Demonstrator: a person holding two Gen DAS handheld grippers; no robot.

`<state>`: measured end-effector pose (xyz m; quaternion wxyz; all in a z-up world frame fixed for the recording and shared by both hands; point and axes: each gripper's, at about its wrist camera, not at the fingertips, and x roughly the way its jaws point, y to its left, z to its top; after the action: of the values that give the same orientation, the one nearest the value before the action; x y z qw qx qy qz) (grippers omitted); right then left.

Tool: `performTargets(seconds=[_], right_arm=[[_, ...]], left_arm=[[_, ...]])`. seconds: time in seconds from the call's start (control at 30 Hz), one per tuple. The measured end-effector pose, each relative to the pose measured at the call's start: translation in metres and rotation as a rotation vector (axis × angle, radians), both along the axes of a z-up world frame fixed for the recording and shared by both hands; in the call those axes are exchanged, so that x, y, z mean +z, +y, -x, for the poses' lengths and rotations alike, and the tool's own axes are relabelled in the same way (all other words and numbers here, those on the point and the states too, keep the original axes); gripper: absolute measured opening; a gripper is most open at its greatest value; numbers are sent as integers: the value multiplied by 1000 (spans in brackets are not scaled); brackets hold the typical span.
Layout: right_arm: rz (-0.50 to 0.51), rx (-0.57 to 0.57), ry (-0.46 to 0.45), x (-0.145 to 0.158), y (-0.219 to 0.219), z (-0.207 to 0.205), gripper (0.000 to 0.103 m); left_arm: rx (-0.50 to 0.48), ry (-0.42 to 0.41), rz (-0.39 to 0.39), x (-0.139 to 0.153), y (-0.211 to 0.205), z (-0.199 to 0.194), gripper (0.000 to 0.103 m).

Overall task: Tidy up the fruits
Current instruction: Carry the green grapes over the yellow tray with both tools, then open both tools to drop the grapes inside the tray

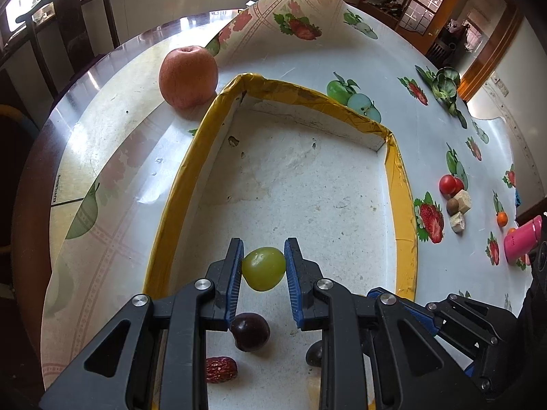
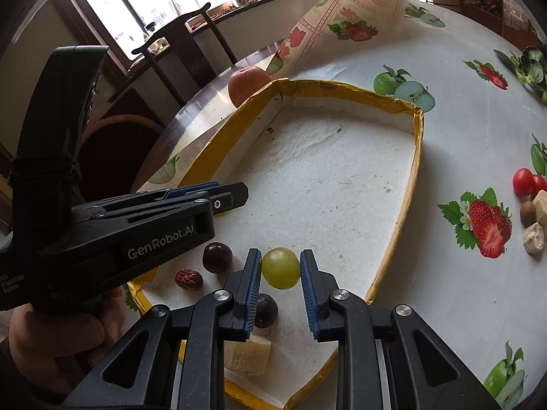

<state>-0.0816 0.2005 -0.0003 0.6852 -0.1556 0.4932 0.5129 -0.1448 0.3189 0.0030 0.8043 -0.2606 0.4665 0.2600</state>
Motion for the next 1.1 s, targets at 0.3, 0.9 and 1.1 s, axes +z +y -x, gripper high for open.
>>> performTargets(seconds=[0.3,0.9,1.1], right_arm=[[53,16,33,-20,8,-3,25],[9,-28,-8,15,-25,-6,45],[-15,-79,-24,33,-54,-10,45]], left_arm=[[-7,60,10,-16,-2,-6,22],[8,57,-11,4,-15,2,60],[-1,47,-10,11,-25,1,60]])
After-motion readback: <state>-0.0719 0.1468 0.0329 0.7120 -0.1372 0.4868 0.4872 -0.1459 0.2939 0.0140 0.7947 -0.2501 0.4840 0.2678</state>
